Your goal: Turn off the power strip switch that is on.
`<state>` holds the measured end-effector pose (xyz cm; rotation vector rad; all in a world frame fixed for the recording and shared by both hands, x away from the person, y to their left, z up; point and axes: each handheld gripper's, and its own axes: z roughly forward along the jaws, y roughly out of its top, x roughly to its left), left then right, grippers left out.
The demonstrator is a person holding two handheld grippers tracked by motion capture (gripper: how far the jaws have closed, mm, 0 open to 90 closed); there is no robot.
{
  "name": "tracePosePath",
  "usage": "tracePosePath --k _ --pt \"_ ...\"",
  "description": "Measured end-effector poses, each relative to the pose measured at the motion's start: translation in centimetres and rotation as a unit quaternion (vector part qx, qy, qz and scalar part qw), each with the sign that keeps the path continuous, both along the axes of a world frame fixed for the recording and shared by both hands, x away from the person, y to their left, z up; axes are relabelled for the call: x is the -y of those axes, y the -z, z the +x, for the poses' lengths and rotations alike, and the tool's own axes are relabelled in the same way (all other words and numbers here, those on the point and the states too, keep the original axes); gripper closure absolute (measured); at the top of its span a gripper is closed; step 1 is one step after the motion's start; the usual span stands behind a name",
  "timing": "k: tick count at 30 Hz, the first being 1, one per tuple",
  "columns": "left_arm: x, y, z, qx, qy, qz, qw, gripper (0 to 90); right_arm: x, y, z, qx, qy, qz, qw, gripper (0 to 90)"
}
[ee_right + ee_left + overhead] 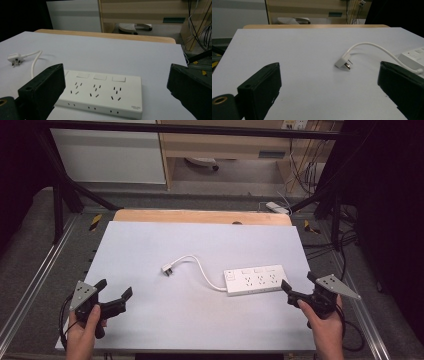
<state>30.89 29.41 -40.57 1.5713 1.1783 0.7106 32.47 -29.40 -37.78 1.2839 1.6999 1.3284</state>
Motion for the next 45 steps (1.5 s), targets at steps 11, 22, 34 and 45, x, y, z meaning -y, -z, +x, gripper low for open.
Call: tracePosePath --k 11,22,34,45 --pt "0.2 0.3 0.2 -0.007 0.006 0.007 0.9999 5.1 -1.3 -1.9 1.3 -0.002 -0.035 -0.005 0.9994 6.1" --pt "0.6 0.4 0.2 -0.013 0.013 0.019 0.9997 5.0 -2.0 -2.8 3.2 0.016 -0.046 -0.016 0.9987 9.5" --pt "0.7 0.5 0.3 -0.014 0.014 0.021 0.9996 5.1 -2.5 -3.7 6.4 0.026 -0.050 -0.024 0.9981 33.0" --pt "0.7 0.6 0.3 -0.014 0.015 0.021 0.9996 5.1 -2.7 -3.7 8.4 0.023 -0.054 -0.040 0.9975 62.8"
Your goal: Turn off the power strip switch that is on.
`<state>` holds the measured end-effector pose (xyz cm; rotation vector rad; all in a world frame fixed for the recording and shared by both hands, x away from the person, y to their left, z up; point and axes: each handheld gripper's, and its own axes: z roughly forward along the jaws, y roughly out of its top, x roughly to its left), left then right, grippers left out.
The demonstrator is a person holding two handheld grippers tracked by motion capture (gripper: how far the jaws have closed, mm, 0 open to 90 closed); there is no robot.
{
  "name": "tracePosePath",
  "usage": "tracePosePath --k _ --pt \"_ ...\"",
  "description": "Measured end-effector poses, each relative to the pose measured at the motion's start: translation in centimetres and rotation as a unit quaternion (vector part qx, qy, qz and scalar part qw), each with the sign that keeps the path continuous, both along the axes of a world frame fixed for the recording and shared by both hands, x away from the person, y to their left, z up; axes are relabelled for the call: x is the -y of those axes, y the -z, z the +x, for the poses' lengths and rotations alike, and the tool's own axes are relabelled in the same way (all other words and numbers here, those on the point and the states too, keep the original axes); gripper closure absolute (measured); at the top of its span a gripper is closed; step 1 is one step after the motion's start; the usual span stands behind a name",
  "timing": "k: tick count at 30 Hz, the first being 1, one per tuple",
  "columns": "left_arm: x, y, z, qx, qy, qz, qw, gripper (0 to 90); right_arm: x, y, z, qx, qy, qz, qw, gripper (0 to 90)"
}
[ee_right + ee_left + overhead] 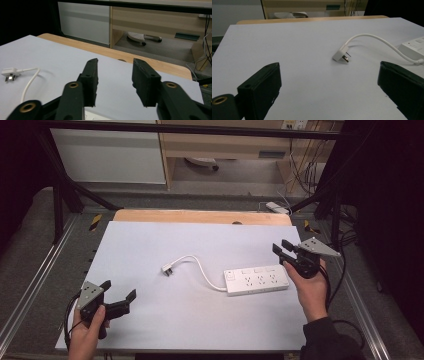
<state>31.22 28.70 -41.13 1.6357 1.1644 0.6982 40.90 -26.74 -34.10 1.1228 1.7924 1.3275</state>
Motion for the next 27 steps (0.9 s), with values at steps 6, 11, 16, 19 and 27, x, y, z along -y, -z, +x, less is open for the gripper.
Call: tracePosePath --k 6,11,16,19,27 --pt "0.0 0.0 0.0 0.000 0.000 0.002 1.0000 5.1 0.2 0.5 0.8 0.002 0.000 -0.002 1.0000 76.8" --pt "0.1 0.1 0.1 -0.001 0.000 0.005 1.0000 5.1 0.3 0.8 1.2 0.004 0.001 -0.002 1.0000 83.5" --pt "0.1 0.2 0.2 -0.003 -0.003 0.007 1.0000 5.2 0.3 1.3 1.9 0.000 0.003 -0.002 1.0000 88.8" --pt "0.1 0.3 0.3 -0.006 -0.003 0.007 0.9999 5.1 0.4 1.6 2.3 -0.004 0.006 -0.001 1.0000 90.0" --pt "0.1 0.4 0.4 -0.007 -0.009 0.010 0.9999 5.1 0.6 2.4 3.4 -0.010 0.010 0.009 0.9999 90.0"
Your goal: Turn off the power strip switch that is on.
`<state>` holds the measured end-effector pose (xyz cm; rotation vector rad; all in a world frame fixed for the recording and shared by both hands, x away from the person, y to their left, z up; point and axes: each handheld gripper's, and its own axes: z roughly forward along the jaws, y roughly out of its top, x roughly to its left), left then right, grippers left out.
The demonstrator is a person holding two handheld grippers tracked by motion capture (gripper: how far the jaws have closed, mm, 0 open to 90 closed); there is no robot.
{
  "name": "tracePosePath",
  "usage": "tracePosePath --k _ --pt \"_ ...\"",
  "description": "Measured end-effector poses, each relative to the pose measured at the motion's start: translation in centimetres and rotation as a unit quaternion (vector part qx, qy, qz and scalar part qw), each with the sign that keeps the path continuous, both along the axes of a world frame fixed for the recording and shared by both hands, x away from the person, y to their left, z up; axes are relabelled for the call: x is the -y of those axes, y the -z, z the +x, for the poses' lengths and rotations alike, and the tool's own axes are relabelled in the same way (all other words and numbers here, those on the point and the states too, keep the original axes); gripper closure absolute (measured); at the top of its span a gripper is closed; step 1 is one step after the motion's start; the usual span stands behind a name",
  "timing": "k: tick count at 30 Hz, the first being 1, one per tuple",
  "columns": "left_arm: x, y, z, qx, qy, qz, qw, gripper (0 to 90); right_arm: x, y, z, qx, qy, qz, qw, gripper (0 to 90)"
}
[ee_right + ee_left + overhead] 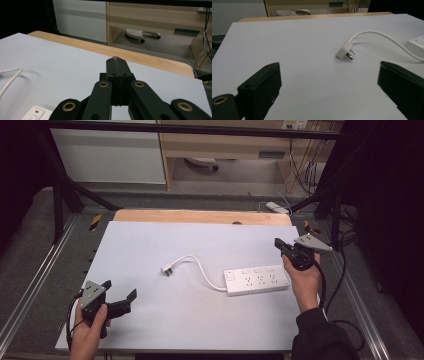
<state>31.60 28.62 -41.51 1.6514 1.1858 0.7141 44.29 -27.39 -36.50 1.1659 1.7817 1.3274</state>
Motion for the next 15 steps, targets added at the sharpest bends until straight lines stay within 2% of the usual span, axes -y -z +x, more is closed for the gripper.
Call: tracePosePath --k 15 --pt "0.13 0.19 0.23 -0.002 -0.004 0.003 1.0000 5.2 0.87 0.50 0.31 -0.034 0.010 0.023 0.9991 90.0"
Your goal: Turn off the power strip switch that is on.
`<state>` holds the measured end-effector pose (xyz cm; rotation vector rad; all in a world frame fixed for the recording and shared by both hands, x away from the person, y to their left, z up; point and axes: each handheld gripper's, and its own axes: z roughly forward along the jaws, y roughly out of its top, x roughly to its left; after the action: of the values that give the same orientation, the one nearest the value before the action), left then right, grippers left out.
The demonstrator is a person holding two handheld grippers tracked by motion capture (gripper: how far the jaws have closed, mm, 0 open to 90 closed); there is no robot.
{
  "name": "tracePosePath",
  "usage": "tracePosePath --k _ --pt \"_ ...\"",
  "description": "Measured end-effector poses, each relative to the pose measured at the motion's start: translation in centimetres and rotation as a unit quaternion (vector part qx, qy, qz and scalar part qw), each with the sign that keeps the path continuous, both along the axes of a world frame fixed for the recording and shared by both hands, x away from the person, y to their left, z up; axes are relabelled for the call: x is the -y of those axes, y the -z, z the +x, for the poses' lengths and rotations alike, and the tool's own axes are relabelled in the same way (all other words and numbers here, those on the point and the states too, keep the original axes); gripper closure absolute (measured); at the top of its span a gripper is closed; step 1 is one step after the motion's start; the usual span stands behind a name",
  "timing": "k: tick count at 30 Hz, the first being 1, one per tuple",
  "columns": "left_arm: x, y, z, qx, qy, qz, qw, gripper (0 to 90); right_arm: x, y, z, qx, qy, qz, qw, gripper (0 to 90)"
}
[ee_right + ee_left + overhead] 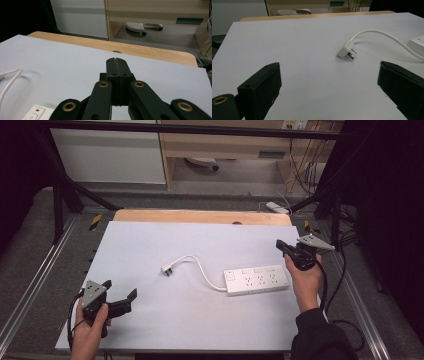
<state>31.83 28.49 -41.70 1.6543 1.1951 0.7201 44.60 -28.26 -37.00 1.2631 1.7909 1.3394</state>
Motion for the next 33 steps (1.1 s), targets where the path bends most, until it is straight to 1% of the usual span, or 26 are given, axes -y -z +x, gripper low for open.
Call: tracePosePath --k 2,3,6,7,9,10,17,20,23,29,33 --pt "0.0 0.1 0.1 -0.002 -0.001 0.001 1.0000 5.3 0.0 0.0 0.0 0.000 0.001 -0.002 1.0000 90.0" --pt "0.0 0.1 0.1 -0.003 -0.001 0.002 1.0000 5.3 0.1 0.2 0.0 0.000 0.003 -0.010 0.9999 90.0" --pt "0.0 0.1 0.1 -0.001 0.001 0.009 1.0000 5.3 0.3 0.5 0.1 -0.004 0.006 -0.012 0.9999 90.0" --pt "0.1 0.1 0.1 -0.003 0.001 0.007 1.0000 5.3 0.3 0.6 0.1 -0.004 0.007 -0.013 0.9999 90.0" --pt "0.1 0.2 0.1 -0.006 0.002 0.010 0.9999 5.3 0.5 0.8 0.3 -0.008 0.008 -0.014 0.9998 90.0" --pt "0.1 0.2 0.2 -0.004 0.002 0.011 0.9999 5.3 0.6 1.0 0.3 -0.010 0.010 -0.013 0.9998 90.0" --pt "0.1 0.3 0.2 -0.011 0.004 0.013 0.9999 5.3 0.9 1.7 0.7 -0.021 0.015 -0.015 0.9996 90.0" --pt "0.1 0.4 0.2 -0.012 0.003 0.014 0.9998 5.3 1.3 2.2 0.9 -0.029 0.019 -0.010 0.9994 90.0" --pt "0.2 0.4 0.3 -0.014 0.003 0.013 0.9998 5.3 1.3 2.3 1.0 -0.032 0.016 -0.008 0.9993 90.0" --pt "0.1 0.5 0.3 -0.015 0.003 0.014 0.9998 5.3 1.4 2.9 1.4 -0.041 0.018 -0.013 0.9989 90.0" --pt "0.2 0.5 0.3 -0.017 0.004 0.016 0.9997 5.3 1.4 3.3 1.5 -0.049 0.013 -0.016 0.9986 90.0"
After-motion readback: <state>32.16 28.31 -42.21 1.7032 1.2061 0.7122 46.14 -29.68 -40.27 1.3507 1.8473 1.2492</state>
